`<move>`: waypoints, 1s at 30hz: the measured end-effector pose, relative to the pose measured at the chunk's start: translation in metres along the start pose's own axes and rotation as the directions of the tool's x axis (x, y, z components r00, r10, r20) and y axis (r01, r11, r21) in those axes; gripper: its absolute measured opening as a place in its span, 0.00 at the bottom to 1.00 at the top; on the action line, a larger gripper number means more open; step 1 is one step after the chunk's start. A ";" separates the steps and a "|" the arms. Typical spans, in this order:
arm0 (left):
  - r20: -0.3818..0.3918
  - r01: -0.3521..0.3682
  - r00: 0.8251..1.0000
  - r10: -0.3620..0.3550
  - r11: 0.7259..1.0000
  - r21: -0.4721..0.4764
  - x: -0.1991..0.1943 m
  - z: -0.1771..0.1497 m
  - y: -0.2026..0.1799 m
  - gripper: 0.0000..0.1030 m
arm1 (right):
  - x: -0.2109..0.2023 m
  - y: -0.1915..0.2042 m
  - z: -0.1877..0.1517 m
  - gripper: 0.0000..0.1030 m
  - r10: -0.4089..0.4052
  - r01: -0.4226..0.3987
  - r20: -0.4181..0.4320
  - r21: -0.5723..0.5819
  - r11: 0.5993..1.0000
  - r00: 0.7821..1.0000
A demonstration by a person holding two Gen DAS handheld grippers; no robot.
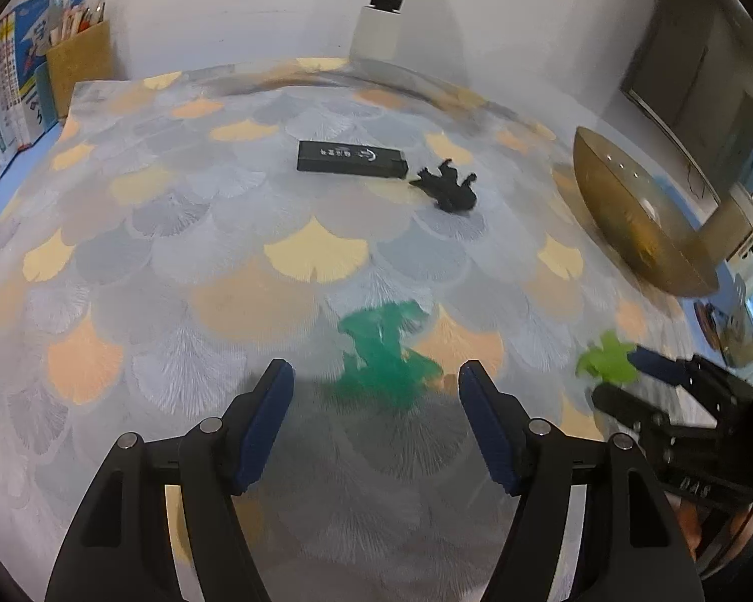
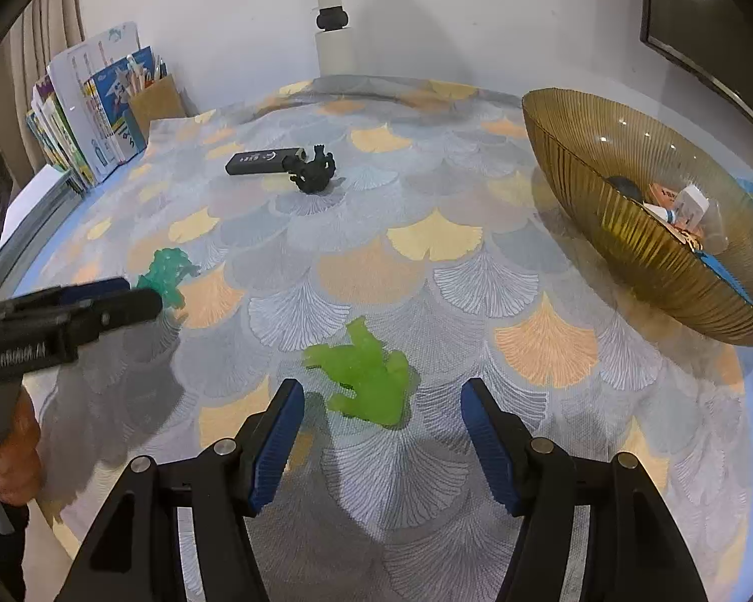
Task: Organize rigid objects
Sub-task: 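Grasp the lime-green toy with the right gripper while the left grasps the dark-green toy, then carry both green toys over the amber bowl and open both grippers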
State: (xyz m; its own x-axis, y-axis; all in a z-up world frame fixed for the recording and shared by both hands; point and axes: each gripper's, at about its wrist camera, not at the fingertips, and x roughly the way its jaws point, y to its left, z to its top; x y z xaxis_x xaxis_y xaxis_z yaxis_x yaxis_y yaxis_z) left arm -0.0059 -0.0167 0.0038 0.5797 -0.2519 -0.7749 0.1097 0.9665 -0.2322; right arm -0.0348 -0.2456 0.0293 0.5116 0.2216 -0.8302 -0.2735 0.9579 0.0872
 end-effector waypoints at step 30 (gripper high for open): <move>0.168 0.177 0.953 -0.252 0.912 0.369 -0.057 0.104 -0.193 0.30 | -0.177 -0.116 0.047 0.30 -0.246 0.167 0.343 0.245 0.955 0.906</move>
State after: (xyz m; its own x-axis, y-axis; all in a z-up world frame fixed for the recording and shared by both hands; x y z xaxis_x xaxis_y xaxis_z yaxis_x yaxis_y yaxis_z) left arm 0.0234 -0.1839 0.1538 0.6604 -0.4757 -0.5810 0.5005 0.8556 -0.1317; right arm -0.0556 -0.3871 0.1916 0.8106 0.0278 -0.5850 0.0236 0.9965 0.0800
